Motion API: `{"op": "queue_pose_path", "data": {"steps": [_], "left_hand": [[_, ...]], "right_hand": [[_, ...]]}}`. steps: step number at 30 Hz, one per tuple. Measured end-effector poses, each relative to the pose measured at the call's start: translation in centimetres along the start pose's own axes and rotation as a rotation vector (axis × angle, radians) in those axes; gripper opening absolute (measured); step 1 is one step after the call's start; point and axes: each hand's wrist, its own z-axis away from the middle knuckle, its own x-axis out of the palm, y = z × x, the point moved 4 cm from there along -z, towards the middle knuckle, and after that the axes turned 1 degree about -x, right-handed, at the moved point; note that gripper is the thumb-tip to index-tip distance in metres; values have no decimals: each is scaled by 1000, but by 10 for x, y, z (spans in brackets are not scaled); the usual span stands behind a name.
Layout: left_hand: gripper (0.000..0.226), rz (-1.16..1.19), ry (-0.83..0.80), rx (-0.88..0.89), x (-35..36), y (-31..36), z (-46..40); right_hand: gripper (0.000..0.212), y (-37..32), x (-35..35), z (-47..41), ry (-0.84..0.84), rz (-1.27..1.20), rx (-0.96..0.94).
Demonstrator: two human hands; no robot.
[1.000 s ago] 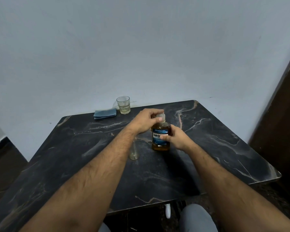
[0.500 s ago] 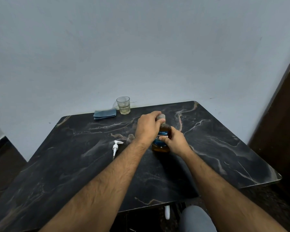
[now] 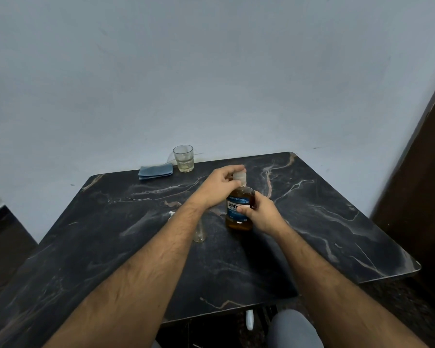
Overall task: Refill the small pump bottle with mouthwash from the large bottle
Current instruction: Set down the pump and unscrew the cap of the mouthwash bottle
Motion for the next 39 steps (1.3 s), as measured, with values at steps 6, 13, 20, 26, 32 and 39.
{"op": "queue_pose_path", "data": {"steps": [6,13,20,26,32,39], "left_hand": [[44,-35,117,18,-8,-4,-1],[43,7,215,7,-8,-2,-5],[45,143,413,29,-18,7,4],[36,29,558,-84,-12,-12,11],[22,-249,511,-204,21,-40,14],[26,-564,376,-229,44,-72,4]], "right_hand": [[50,-2,-2,-1,-36,11,25],[49,-2,-4,1,-43,20,29],[52,0,-6,5,-36,28,41],[53,7,-20,9,17,51,26],[48,11,-45,13,66,51,37],[47,21,-52,12,107,48,38]]}}
